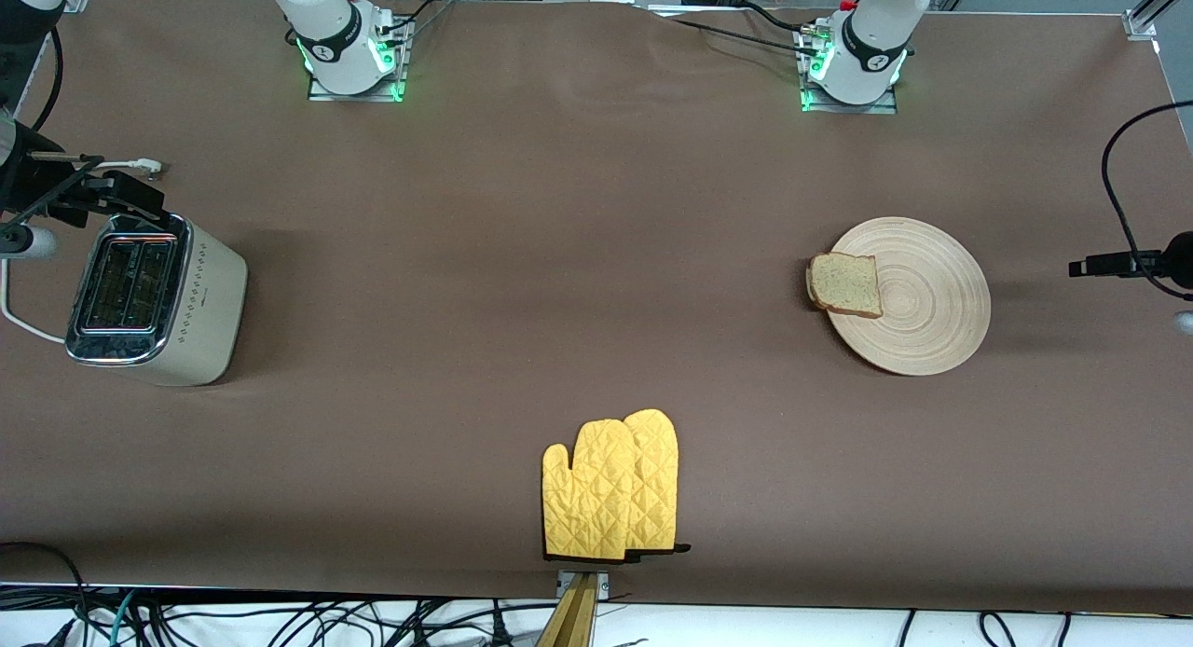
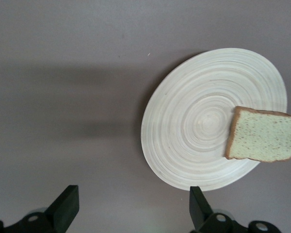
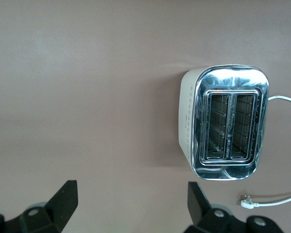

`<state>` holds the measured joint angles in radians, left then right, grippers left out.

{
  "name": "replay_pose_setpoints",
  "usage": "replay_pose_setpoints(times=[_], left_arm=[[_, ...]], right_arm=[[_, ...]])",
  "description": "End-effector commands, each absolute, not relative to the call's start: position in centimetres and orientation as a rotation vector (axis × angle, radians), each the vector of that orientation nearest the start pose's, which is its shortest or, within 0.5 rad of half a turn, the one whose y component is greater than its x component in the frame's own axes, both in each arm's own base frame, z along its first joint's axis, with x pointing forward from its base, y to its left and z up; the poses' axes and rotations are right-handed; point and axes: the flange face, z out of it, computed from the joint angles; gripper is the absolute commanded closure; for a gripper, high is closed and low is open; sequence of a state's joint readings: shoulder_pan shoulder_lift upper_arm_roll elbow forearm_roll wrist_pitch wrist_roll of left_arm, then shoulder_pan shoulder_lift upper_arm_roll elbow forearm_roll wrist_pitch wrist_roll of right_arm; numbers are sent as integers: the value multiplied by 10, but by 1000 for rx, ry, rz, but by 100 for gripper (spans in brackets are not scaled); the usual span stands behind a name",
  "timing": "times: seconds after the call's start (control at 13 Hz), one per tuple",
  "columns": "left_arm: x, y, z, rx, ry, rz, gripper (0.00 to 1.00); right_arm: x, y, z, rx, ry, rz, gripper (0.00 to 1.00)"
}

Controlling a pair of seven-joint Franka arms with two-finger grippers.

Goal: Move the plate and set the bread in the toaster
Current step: 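Lower the left gripper and reach toward the wooden plate's rim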

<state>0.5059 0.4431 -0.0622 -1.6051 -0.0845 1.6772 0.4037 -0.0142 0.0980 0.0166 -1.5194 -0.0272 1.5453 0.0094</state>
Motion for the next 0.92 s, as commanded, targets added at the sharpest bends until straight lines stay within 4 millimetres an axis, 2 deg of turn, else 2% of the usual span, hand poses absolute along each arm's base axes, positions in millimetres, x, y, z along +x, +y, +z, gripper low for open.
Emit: replay_pose_setpoints(times=[0.0, 0.08, 0.23, 0.38, 0.61, 0.84], left_arm=[[569, 310, 288, -3515, 5, 442, 0], [565, 314, 269, -3567, 15, 443, 0], [559, 322, 245, -3662, -62, 418, 0], [561, 315, 225, -3769, -53, 351, 0], [557, 309, 200, -3852, -83, 343, 0], [554, 303, 170, -3935, 91, 253, 0]], right_arm=[[583, -3, 595, -3152, 27, 101, 0], [583, -2, 596, -3152, 24, 99, 0], [583, -1, 595, -3152, 24, 101, 0], [583, 0, 596, -3152, 22, 99, 0], [583, -2, 596, -3152, 27, 99, 0], [583, -1, 596, -3152, 24, 101, 0]])
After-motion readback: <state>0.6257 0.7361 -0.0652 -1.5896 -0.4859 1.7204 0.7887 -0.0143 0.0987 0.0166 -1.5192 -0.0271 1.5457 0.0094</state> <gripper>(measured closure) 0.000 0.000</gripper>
